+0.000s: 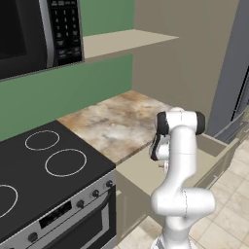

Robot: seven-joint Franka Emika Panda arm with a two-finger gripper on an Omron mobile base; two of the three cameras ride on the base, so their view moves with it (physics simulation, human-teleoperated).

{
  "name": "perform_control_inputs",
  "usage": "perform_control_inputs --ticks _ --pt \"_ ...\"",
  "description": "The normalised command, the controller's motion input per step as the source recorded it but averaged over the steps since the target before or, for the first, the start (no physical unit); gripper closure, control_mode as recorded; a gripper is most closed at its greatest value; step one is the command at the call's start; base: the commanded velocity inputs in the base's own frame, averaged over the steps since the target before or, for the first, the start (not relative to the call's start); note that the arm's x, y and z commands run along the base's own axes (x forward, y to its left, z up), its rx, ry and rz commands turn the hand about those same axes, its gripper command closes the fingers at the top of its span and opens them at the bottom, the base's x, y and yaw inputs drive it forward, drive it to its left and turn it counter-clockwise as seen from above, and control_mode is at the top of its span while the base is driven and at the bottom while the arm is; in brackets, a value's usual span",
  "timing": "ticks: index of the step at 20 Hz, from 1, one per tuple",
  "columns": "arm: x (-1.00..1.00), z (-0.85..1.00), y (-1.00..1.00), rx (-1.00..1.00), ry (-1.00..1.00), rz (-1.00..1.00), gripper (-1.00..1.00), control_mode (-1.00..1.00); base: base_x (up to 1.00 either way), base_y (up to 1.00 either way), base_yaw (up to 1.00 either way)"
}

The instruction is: Take a straw from the drawer in front and place it inside the glass cup on the dining counter.

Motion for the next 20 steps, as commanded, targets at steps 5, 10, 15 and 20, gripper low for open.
perform_control_inputs --ticks 5,10,15,20 --pt "-0.21 0.35 -0.23 0.02 -0.06 0.00 1.00 -1.00 0.00 0.00 0.00" --pt "-0.11 1.00 -0.04 0.00 -0.06 0.00 1.00 -1.00 0.00 0.00 0.00" --pt "-0.04 1.00 0.00 0.00 0.00 0.00 1.00 -1.00 0.00 0.00 0.00" --pt "-0.20 1.00 0.00 0.00 0.00 0.00 1.00 -1.00 0.00 0.00 0.00"
